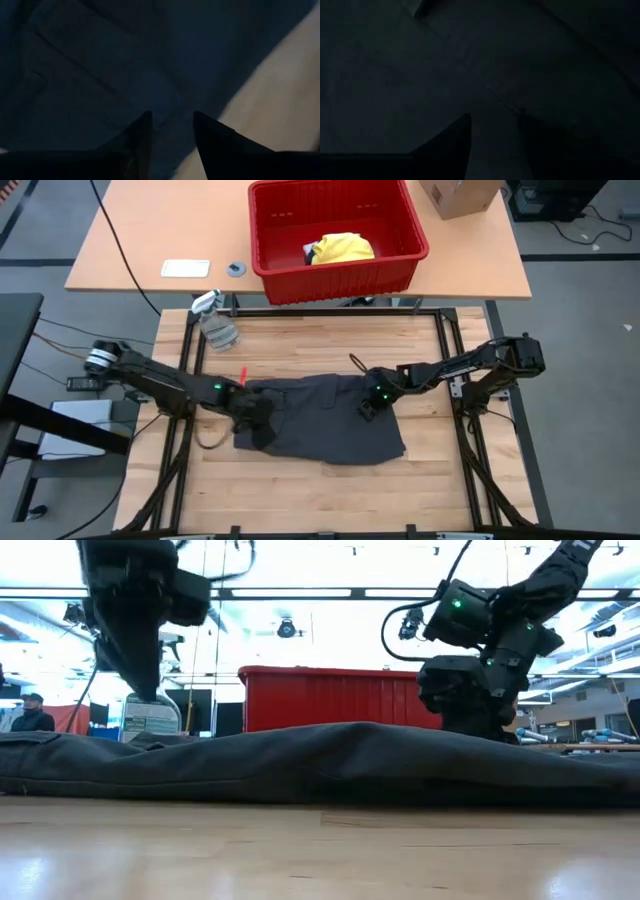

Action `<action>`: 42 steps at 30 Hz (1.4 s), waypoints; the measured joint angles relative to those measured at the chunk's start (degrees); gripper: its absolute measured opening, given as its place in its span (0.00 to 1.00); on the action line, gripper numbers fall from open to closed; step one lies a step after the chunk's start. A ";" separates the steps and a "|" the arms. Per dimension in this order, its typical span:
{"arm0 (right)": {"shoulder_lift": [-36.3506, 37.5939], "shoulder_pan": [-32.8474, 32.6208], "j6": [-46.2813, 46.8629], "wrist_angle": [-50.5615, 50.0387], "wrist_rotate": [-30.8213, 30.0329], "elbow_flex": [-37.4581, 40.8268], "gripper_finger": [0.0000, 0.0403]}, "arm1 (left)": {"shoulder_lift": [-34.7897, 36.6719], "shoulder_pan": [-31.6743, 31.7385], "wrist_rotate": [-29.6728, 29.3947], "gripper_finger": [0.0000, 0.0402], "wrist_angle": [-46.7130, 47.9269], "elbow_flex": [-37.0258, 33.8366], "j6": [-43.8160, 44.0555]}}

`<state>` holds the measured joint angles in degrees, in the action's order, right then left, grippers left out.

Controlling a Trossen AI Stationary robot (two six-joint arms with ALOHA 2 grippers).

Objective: Fold Laundry from Bin
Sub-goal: Fold the black short

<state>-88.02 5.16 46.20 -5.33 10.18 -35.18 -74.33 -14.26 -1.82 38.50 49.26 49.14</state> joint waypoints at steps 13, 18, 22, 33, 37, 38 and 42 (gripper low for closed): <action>-0.12 -9.32 21.93 15.13 -2.55 5.45 0.42 | 16.46 -5.27 -13.54 0.36 -9.93 -13.67 13.16; -0.23 -14.87 28.38 20.45 7.95 4.46 0.40 | 16.81 -5.20 -11.61 0.36 -16.57 -19.05 10.95; -0.18 -15.72 29.29 24.85 12.44 0.77 0.39 | 16.64 -3.80 -7.85 0.36 -24.48 -24.55 9.29; -0.10 -7.59 23.31 17.72 -0.62 -6.46 0.39 | 16.64 2.07 1.30 0.36 -32.88 -32.84 5.18; -0.10 -5.19 16.73 1.83 -1.55 -6.82 0.38 | 16.63 2.89 1.57 0.36 -32.96 -32.84 5.15; -0.10 -4.80 14.81 -2.29 -1.57 -6.82 0.38 | 16.53 3.17 1.57 0.36 -32.94 -32.84 5.11; -0.10 -4.48 9.46 -14.39 -1.29 -6.82 0.38 | 14.87 4.72 1.49 0.36 -33.38 -32.84 3.93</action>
<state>-88.12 0.68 55.66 -19.72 8.88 -42.00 -59.46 -9.54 -0.32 5.12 16.43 53.07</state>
